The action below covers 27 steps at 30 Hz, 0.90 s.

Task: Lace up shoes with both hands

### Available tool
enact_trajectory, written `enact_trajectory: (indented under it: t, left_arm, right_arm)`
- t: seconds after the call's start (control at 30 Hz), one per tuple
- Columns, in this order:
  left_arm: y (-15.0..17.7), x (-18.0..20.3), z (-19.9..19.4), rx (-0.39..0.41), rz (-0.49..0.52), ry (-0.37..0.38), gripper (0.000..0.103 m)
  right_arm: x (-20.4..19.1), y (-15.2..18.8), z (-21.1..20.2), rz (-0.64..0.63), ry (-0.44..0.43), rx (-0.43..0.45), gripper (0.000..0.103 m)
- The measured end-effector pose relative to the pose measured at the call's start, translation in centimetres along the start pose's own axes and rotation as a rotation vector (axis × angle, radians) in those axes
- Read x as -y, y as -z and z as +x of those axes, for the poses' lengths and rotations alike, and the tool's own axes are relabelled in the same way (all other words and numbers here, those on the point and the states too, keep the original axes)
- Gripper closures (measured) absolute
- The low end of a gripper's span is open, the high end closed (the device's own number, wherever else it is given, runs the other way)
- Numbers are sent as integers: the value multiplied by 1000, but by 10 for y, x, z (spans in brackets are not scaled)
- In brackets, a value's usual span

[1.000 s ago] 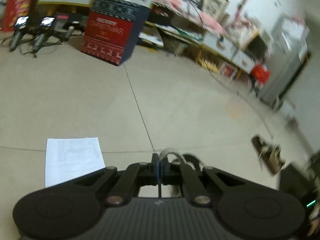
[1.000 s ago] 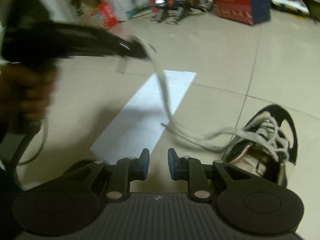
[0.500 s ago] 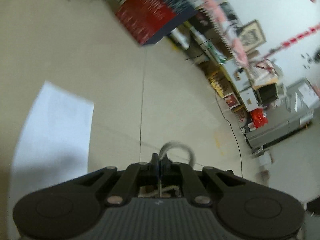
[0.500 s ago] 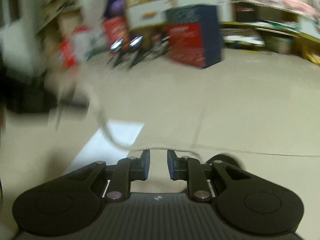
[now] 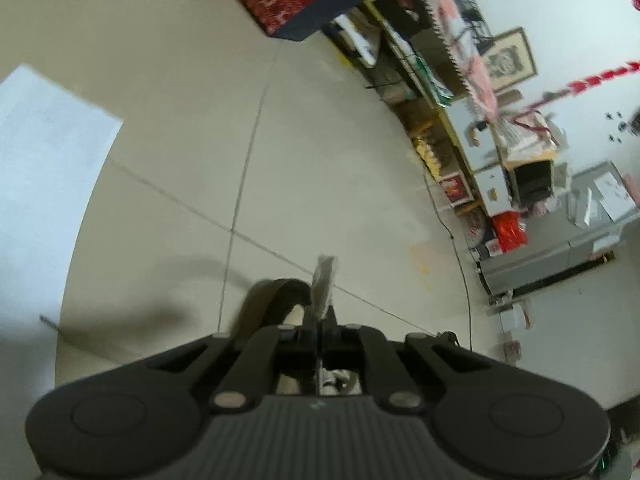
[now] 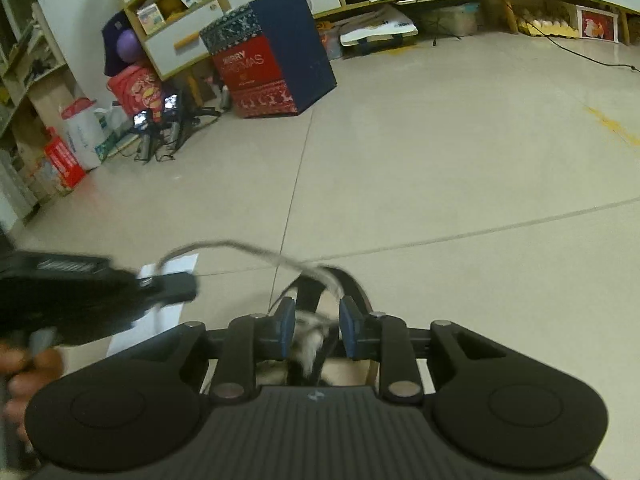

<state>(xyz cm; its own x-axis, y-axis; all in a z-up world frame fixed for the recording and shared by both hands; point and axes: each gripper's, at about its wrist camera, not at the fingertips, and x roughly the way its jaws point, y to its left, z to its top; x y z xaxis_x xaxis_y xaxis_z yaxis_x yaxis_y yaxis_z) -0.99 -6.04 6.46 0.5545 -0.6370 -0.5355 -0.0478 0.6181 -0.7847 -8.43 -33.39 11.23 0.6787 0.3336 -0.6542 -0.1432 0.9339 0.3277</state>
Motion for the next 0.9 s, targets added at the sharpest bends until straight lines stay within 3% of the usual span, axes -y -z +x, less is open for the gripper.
enact_trajectory:
  t: [0.17,0.3,0.33,0.67,0.9]
  left_arm:
    - [8,-8,6,-7,-63,8,101]
    - [12,-7,9,-24,-61,24,101]
    - [12,-6,10,-19,-56,29,101]
    - [20,-8,21,18,-32,55,101]
    - [26,-15,19,37,-73,54,101]
  right_arm:
    - [-39,33,-17,-313,-71,-5,85]
    - [-50,39,9,-411,-48,-67,90]
    - [-51,39,13,-420,-46,-76,94]
    - [-65,33,32,-460,-37,-89,91]
    - [-67,37,37,-436,-20,-85,91]
